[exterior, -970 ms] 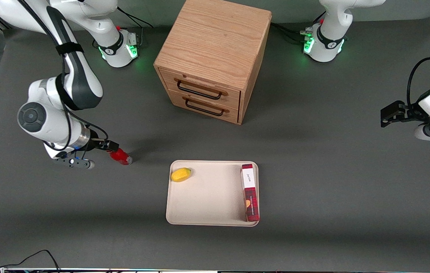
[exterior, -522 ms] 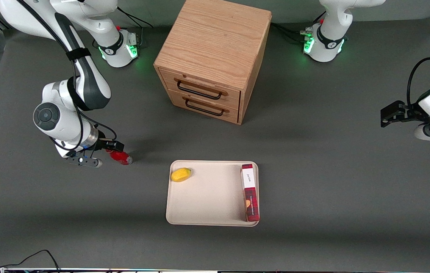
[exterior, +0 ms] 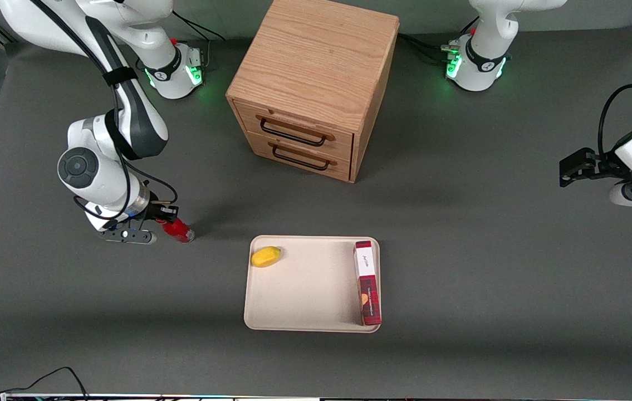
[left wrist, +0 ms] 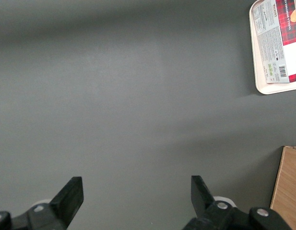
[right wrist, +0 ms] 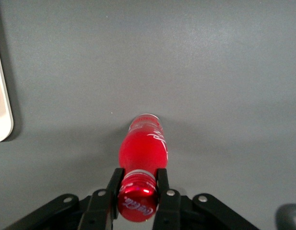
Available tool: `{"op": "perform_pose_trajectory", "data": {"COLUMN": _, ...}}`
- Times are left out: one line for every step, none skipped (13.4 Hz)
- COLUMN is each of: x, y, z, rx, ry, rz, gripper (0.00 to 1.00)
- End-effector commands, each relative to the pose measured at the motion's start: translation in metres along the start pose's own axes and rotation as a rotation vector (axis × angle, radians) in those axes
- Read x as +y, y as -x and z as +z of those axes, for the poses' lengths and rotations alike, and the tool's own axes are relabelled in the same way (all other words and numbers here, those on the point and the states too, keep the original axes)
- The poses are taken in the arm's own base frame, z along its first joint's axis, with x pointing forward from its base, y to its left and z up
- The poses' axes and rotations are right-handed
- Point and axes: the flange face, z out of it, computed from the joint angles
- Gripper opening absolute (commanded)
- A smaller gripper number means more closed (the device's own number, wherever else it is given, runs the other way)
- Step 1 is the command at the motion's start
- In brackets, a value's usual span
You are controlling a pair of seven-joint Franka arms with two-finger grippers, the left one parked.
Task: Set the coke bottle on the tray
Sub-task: 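Close the right gripper around the bottle's cap end, then lift the bottle with the right gripper off the table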
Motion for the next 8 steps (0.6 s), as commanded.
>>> {"op": "perform_pose_trajectory", "data": {"x": 0.008, "y": -0.002, "z": -0.082, "rx": 0.002, "ry": 0.032, "rz": -0.030, "gripper": 0.00}}
{"op": "perform_pose_trajectory", "data": {"x": 0.017, "y": -0.005, "z": -0.119, "rx": -0.012, "ry": 0.031, "rz": -0.057, "gripper": 0.00}}
{"op": "perform_pose_trajectory", "data": {"x": 0.025, "y": -0.006, "z": -0.156, "rx": -0.024, "ry": 0.034, "rz": -0.091, "gripper": 0.00}}
{"op": "perform_pose_trajectory", "data": {"x": 0.027, "y": -0.006, "z": -0.194, "rx": -0.042, "ry": 0.025, "rz": -0.113, "gripper": 0.00}}
{"op": "perform_pose_trajectory", "data": {"x": 0.026, "y": -0.007, "z": -0.236, "rx": -0.040, "ry": -0.009, "rz": -0.111, "gripper": 0.00}}
{"op": "perform_pose_trajectory", "data": {"x": 0.020, "y": -0.008, "z": -0.263, "rx": -0.049, "ry": -0.054, "rz": -0.108, "gripper": 0.00}}
{"op": "perform_pose_trajectory", "data": {"x": 0.014, "y": -0.012, "z": -0.283, "rx": -0.061, "ry": -0.097, "rz": -0.103, "gripper": 0.00}}
{"op": "perform_pose_trajectory", "data": {"x": 0.006, "y": -0.022, "z": -0.294, "rx": -0.067, "ry": -0.122, "rz": -0.070, "gripper": 0.00}}
